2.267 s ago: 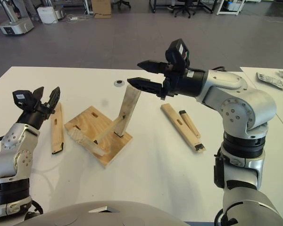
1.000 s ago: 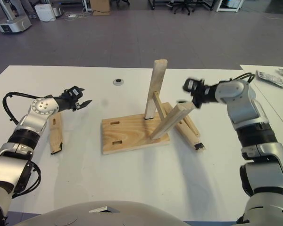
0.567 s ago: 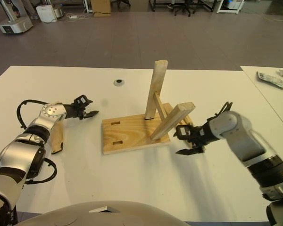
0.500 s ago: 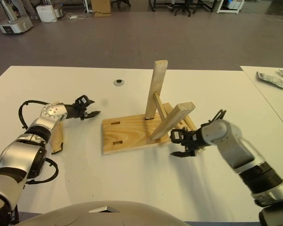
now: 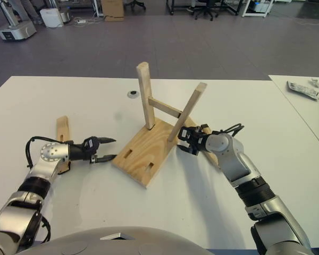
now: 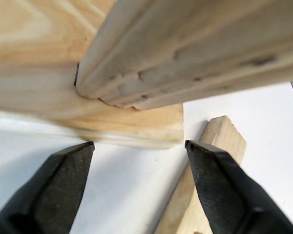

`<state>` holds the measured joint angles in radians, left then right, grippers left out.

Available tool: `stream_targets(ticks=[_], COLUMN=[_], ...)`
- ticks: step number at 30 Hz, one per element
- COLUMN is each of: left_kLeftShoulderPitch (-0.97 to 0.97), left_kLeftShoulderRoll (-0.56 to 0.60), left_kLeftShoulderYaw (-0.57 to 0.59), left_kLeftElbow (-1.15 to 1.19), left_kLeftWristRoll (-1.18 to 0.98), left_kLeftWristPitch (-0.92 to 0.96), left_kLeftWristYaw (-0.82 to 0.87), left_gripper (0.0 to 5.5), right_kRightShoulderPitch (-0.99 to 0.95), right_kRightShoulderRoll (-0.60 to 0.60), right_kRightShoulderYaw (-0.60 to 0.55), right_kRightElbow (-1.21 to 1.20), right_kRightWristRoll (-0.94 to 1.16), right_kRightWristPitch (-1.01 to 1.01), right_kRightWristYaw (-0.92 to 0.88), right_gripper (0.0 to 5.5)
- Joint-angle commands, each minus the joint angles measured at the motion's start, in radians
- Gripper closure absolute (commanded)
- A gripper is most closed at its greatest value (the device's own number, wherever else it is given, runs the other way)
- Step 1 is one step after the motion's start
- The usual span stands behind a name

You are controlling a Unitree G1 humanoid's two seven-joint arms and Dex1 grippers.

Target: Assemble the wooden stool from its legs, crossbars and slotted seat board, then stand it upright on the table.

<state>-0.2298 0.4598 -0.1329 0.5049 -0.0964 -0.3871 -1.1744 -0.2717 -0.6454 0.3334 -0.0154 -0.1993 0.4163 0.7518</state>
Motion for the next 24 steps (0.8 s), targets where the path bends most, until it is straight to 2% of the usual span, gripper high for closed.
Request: stream_targets(ticks=[1,6,12,14,18,21,24], left_kLeftShoulderPitch=[0.167,0.255,0.291,0.291,0.277,0.298,0.323], left_kLeftShoulderRoll=[0.023,0.012,0.031,0.041,-0.049,-0.119,-0.146], left_kLeftShoulderYaw=[-0.002,0.047,0.09,0.144,0.257,0.26,0.253], left_kLeftElbow=[-0.4,-0.49,-0.532,-0.526,-0.562,-0.627,-0.663], left_kLeftWristRoll=[-0.086,-0.126,-0.15,-0.156,-0.231,-0.242,-0.242], left_kLeftWristPitch=[0.199,0.298,0.325,0.317,0.362,0.415,0.43], left_kLeftWristYaw=[0.058,0.16,0.211,0.251,0.433,0.554,0.595], left_gripper=[2.38,2.38,2.38,2.38,2.38,2.38,2.38], right_kRightShoulderPitch=[0.047,0.046,0.0,-0.031,-0.151,-0.197,-0.201], right_kRightShoulderRoll=[0.078,0.157,0.154,0.162,0.179,0.116,0.062], right_kRightShoulderYaw=[0.014,-0.013,-0.069,-0.134,-0.375,-0.439,-0.427], right_kRightElbow=[-0.014,-0.008,0.058,0.07,0.164,0.321,0.437], right_kRightWristRoll=[0.011,0.024,0.025,0.069,0.215,0.234,0.22], right_kRightWristPitch=[0.08,0.133,0.072,0.043,0.047,0.035,0.03], right_kRightWristYaw=[-0.036,-0.101,-0.152,-0.168,-0.238,-0.233,-0.199], right_gripper=[2.02,2.02,2.02,2.02,2.02,2.02,2.02])
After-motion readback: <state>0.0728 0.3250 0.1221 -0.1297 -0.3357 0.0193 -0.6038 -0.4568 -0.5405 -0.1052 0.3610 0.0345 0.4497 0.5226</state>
